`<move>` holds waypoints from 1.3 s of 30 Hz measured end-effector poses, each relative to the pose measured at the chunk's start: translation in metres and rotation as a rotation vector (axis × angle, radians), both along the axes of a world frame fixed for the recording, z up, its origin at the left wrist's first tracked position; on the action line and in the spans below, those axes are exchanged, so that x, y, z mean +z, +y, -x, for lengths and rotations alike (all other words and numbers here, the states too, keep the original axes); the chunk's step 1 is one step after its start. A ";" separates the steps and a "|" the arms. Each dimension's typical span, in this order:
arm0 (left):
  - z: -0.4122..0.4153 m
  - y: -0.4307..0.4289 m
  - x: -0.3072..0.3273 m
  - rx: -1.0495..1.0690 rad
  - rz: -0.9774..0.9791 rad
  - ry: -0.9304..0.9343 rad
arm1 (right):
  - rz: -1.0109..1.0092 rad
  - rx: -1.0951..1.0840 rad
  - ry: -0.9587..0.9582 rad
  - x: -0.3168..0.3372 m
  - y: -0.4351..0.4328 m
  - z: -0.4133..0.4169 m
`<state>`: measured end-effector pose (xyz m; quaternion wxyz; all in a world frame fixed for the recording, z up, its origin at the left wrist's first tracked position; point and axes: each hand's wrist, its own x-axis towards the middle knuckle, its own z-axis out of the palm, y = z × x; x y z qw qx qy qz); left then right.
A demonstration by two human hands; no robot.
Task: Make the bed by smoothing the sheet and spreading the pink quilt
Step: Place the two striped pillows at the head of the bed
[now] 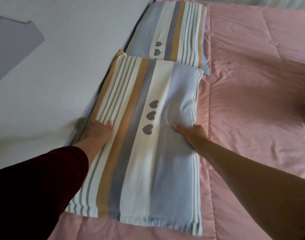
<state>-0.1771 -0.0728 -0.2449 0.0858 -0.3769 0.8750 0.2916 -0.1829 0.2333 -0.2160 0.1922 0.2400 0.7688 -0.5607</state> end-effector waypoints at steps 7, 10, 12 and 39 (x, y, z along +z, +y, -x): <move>-0.017 0.054 0.001 -0.421 0.216 0.021 | -0.444 0.230 -0.123 -0.022 0.006 -0.019; -0.024 0.069 -0.005 -0.590 0.238 -0.138 | -0.660 0.516 0.100 -0.016 0.002 -0.019; -0.024 0.070 -0.005 -0.620 0.229 -0.239 | -0.644 0.741 0.089 -0.014 0.002 -0.017; -0.053 0.345 0.231 -0.691 -0.230 -0.111 | -0.669 0.624 -0.024 0.227 0.293 -0.079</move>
